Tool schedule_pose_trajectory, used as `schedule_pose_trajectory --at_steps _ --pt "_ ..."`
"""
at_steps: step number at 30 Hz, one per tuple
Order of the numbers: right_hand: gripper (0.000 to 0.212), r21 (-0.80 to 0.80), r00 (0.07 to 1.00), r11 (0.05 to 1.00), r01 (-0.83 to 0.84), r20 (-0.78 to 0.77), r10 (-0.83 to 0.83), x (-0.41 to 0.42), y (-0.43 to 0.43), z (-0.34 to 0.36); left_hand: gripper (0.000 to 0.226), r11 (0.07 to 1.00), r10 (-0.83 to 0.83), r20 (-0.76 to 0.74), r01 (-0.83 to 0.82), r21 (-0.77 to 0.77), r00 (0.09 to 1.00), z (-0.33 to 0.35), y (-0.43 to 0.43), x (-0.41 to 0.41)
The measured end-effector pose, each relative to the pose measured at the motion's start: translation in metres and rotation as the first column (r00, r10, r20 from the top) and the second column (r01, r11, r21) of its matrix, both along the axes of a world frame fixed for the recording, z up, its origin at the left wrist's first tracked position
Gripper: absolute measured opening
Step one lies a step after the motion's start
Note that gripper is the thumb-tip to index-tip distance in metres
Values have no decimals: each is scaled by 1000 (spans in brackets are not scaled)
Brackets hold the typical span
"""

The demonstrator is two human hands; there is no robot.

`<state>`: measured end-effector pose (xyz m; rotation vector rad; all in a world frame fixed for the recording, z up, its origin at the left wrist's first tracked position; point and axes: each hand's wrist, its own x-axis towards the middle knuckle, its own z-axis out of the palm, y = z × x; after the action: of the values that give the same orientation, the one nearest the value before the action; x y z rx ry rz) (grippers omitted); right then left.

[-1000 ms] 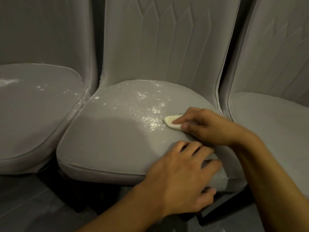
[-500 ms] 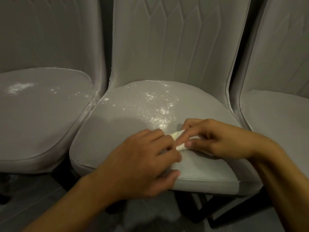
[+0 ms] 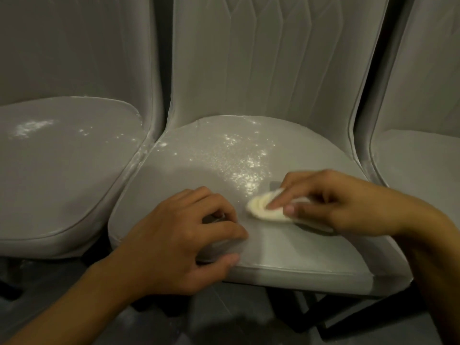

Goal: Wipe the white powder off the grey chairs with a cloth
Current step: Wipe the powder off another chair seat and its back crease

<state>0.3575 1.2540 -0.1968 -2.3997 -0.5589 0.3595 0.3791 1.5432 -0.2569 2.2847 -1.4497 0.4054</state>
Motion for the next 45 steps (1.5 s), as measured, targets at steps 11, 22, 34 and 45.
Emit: schedule_pose_trajectory --at_steps 11,22,34,45 --pt "31 -285 888 867 410 343 -307 33 16 -28 30 1000 13 -28 -13 -2 1000 -2 1 -3" --pt "33 -281 807 785 552 420 -416 40 17 -33 28 1000 21 -70 -20 17 997 0 2 -2" --pt "31 -169 803 814 555 364 -472 60 -7 -15 35 1000 5 -119 -6 -4 993 -3 8 -1" --pt "28 -246 870 857 452 333 -364 114 -10 -32 26 999 26 -202 -17 46 979 3 6 3"
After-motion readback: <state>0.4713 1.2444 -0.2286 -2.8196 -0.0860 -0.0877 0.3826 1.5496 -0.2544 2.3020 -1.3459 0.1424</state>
